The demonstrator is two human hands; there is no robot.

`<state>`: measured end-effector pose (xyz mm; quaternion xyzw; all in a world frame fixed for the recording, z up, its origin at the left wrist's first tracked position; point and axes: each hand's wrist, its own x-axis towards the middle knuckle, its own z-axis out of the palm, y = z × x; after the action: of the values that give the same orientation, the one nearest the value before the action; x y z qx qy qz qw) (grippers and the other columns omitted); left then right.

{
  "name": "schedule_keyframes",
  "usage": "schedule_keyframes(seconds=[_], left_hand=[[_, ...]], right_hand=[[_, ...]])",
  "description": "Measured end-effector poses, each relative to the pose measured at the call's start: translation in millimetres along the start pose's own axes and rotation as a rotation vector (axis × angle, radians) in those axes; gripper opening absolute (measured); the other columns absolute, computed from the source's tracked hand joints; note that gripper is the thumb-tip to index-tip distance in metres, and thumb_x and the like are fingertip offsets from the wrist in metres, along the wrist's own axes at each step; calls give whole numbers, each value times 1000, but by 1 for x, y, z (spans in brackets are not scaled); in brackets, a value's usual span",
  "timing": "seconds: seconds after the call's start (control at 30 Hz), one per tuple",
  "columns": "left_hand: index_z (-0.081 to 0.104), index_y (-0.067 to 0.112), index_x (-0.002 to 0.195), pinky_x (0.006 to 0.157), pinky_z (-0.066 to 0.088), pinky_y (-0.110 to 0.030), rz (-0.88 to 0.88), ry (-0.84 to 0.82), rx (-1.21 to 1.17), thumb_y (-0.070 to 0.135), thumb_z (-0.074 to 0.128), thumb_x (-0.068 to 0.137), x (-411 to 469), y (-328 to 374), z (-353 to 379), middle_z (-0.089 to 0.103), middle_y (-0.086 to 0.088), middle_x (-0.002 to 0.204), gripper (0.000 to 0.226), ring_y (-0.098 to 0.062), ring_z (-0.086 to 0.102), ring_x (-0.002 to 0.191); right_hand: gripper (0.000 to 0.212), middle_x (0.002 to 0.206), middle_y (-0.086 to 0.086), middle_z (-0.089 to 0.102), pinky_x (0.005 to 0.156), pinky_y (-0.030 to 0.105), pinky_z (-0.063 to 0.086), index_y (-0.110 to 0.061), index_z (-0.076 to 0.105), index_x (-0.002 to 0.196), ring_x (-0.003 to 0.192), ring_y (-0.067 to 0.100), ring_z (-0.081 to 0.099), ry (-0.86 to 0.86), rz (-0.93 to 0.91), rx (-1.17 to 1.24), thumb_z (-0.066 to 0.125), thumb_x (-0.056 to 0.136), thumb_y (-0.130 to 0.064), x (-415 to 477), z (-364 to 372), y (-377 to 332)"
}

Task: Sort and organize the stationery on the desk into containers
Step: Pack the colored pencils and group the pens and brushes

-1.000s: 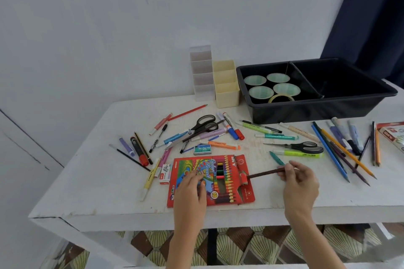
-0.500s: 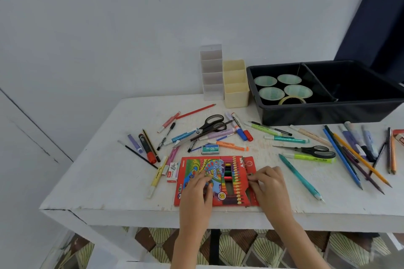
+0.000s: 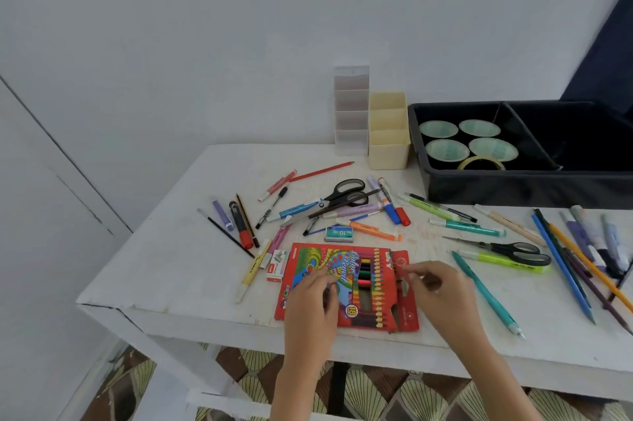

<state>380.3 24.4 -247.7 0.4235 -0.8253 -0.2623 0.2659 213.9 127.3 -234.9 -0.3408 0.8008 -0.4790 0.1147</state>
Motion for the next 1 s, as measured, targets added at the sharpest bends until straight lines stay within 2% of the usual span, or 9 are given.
schedule_keyframes(seconds=[0.1,0.23,0.37,0.53,0.63,0.7,0.8,0.9,1.0], left_hand=[[62,19,117,97,44,-20,16,60,-48,18,52,94,7,3,-6,58,8,125,25,1,46,114],[63,19,115,82,41,-6,21,119,-64,17,52,94,31,0,-15,60,10,115,23,3,49,103],[64,21,113,95,42,-20,34,139,-62,17,52,94,66,-11,-23,61,10,115,23,1,49,106],[65,20,110,90,35,-10,56,160,-54,14,52,93,125,-35,-35,62,9,111,22,0,48,103],[65,20,110,90,33,-13,64,150,-34,13,53,93,157,-53,-41,62,9,112,22,-1,48,103],[66,18,109,91,38,-19,69,142,-46,10,53,92,175,-63,-44,63,6,111,22,-6,52,103],[66,17,109,87,34,-13,74,116,-43,9,54,91,195,-75,-46,65,5,109,23,-5,51,100],[66,15,109,88,35,-14,85,94,-33,8,54,91,204,-82,-46,65,3,108,23,-8,53,100],[66,15,110,87,37,-16,79,68,-35,9,54,91,205,-87,-46,65,2,109,23,-10,55,100]], right_hand=[[12,90,-9,64,61,14,44,-21,67,96,82,4,58,-11,34,22,59,90,-13,5,10,-12],[12,82,-22,57,60,8,43,-28,64,93,79,-2,57,-151,-25,11,59,91,-17,20,33,-33],[16,80,-11,65,62,9,46,-25,68,92,74,3,60,-241,-120,5,62,88,-12,49,62,-54],[15,83,-6,66,68,15,49,-19,69,92,72,4,59,-268,-184,-26,60,88,-8,122,104,-79],[19,94,2,63,80,27,50,-14,69,97,80,13,57,-248,-189,-142,56,88,-5,172,129,-85],[24,108,6,60,86,26,43,-13,67,106,97,18,54,-242,-213,-233,51,90,-4,199,144,-85],[39,122,11,55,93,28,36,-10,55,125,115,25,45,-245,-268,-403,43,91,2,230,166,-82],[49,131,8,51,93,32,36,-13,48,134,119,25,41,-239,-285,-569,42,89,5,250,182,-75],[39,126,5,53,89,32,36,-16,56,126,116,23,43,-224,-304,-671,46,92,-1,256,191,-68]])
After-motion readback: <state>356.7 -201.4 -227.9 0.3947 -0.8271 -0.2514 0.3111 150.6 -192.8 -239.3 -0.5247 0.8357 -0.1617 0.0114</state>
